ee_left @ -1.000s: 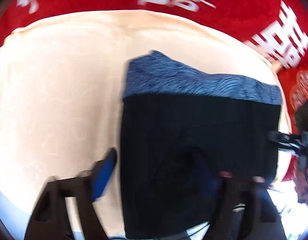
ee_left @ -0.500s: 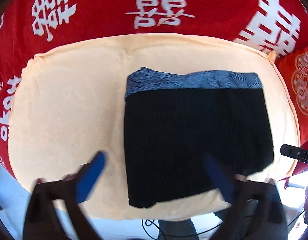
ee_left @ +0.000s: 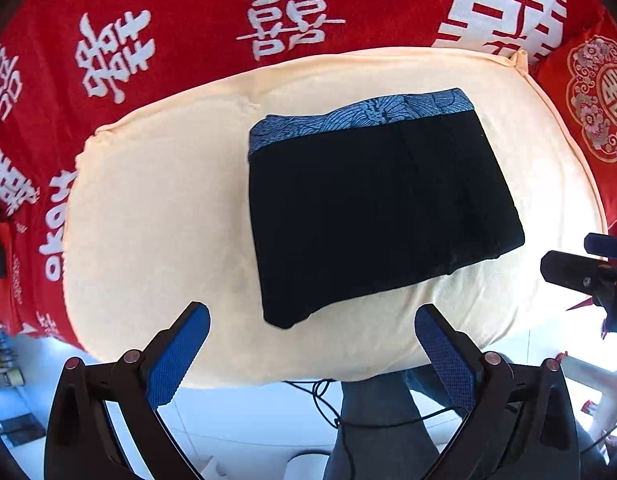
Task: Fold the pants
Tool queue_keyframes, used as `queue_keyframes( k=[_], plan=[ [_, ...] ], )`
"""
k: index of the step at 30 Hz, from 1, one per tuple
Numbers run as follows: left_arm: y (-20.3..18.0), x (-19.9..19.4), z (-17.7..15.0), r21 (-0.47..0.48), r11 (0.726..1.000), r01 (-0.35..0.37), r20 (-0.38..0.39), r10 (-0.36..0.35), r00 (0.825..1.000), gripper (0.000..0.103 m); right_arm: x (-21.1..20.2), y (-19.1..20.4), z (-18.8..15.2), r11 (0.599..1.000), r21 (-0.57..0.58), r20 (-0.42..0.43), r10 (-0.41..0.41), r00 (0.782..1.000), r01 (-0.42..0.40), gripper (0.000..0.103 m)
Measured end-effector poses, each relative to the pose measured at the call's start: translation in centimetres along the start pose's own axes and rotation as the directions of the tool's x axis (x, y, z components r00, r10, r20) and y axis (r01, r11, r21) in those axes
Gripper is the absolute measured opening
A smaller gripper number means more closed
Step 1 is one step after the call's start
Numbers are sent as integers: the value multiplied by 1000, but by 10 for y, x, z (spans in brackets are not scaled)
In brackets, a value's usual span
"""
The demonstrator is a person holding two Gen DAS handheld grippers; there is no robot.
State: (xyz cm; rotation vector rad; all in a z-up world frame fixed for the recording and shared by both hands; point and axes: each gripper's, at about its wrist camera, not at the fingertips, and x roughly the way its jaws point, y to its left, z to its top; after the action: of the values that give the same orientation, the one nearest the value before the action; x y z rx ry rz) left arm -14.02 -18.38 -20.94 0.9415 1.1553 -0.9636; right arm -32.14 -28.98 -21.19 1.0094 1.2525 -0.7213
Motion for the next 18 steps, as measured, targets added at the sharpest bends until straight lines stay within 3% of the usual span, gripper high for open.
queue_keyframes(
  k=[8, 13, 18],
  plan=[
    [-20, -20, -10, -15, 999, -30, -32, 29, 999, 103, -30, -4, -15, 999, -29, 13, -18, 1000, 18, 103],
    [-28, -28, -15, -33, 999, 6, -40, -7, 999, 103, -31, 3, -19, 997, -48, -16, -60, 998, 60, 103],
    [-23, -38, -16, -55, 998, 0, -25, -1, 1000, 103, -42, 12, -19, 993, -89, 34, -73, 997, 76, 103]
  ],
)
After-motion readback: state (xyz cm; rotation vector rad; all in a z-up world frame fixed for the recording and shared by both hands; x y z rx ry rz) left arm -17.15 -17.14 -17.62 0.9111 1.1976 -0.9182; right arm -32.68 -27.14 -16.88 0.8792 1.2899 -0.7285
